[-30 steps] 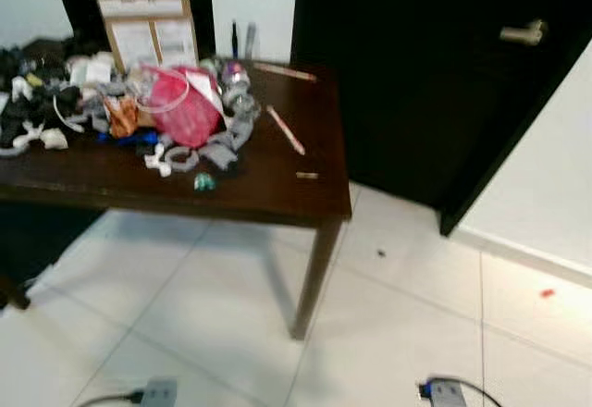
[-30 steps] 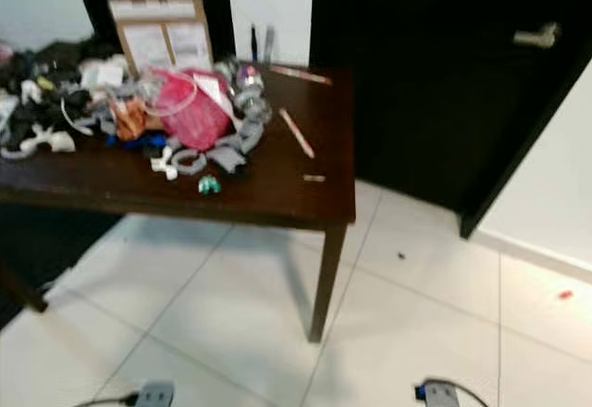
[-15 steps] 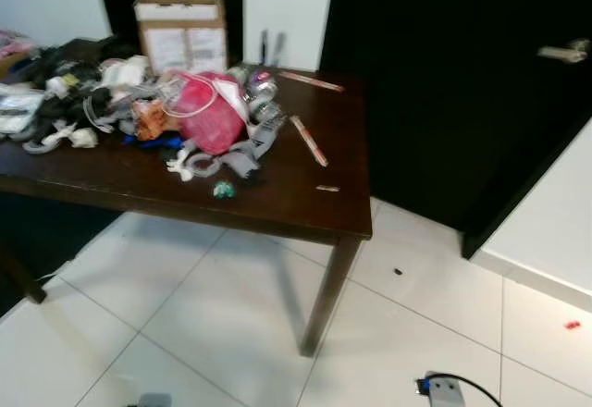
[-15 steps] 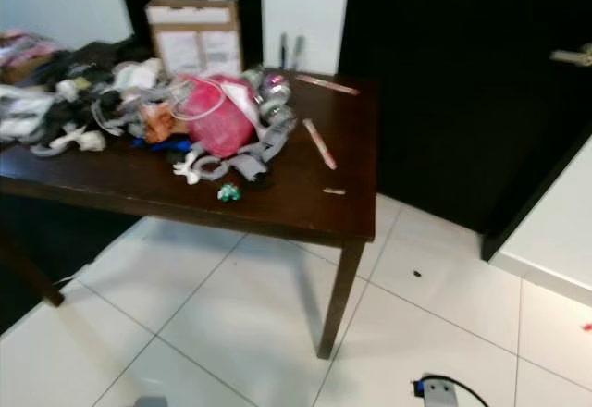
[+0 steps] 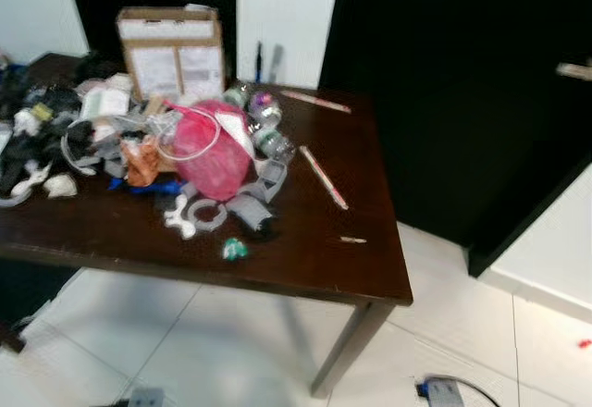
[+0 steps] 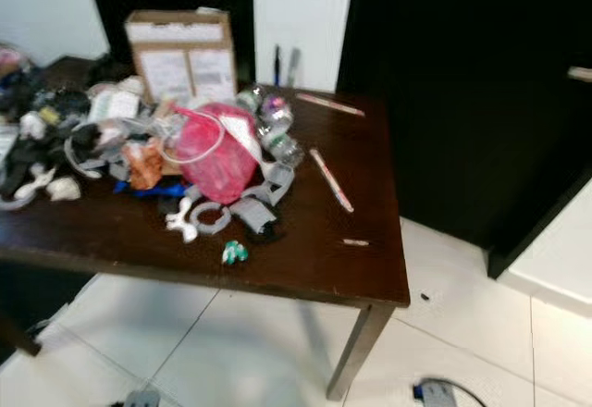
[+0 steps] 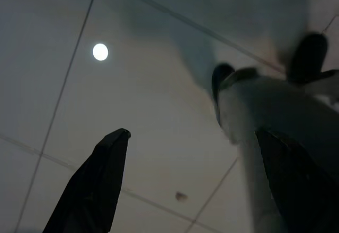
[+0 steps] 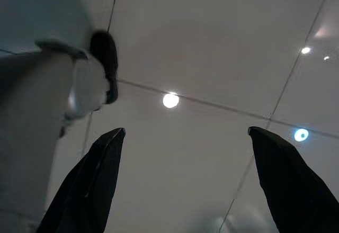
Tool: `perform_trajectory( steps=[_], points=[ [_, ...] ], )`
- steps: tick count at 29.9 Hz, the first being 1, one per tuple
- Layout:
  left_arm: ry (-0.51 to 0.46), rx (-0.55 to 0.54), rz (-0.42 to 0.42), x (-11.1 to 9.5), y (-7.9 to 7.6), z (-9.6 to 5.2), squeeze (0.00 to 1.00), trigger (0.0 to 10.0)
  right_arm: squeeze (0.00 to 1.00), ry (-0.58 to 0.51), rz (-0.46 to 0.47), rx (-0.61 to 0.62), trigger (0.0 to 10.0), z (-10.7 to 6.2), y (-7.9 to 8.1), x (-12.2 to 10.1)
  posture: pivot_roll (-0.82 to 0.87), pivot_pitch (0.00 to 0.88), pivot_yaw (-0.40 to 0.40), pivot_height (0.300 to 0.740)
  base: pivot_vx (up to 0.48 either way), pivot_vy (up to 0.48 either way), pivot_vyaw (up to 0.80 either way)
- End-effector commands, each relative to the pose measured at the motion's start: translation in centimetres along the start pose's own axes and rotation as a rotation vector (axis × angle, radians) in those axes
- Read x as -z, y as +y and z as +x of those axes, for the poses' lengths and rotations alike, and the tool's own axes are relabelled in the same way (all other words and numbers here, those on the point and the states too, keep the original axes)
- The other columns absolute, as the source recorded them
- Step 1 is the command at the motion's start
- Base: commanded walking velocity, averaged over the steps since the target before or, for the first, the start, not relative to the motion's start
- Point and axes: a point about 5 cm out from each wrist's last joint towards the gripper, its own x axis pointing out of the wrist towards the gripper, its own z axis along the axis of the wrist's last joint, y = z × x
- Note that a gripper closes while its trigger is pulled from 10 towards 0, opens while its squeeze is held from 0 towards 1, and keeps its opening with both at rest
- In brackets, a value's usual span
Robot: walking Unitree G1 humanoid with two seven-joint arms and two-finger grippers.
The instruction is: Picking trash to rubbish bin
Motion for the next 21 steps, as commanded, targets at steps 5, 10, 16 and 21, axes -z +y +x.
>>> perform_trajectory(
  steps=[5, 10, 16, 21],
  points=[
    [0.042, 0.028, -0.006, 1.32, -0.57, -0.07, 0.0, 10.0, 0.0, -0.014, 0.039, 0.018, 10.0, -0.03, -0.4, -0.06, 0.02, 0.055, -0.03, 0.74, 0.0, 0.0, -0.16],
    [0.047, 0.029, 0.005, 1.33, -0.57, -0.07, 0.0, 10.0, 0.0, -0.012, 0.038, 0.02, 10.0, -0.04, -0.52, -0.02, 0.03, 0.053, -0.031, 0.74, 0.0, -0.171, 0.0],
    [0.05, 0.014, 0.018, 1.34, -0.4, -0.08, 0.0, 10.0, 0.0, -0.016, 0.039, 0.023, 10.0, -0.04, -0.57, -0.12, 0.03, 0.047, -0.03, 0.74, 0.0, -0.461, 0.0],
    [0.05, 0.004, -0.006, 1.36, -0.3, -0.09, 0.0, 10.0, 0.0, -0.027, 0.037, 0.051, 10.0, -0.06, -0.89, -0.39, 0.03, 0.045, -0.028, 0.74, 0.0, 0.0, 0.0]
  ],
)
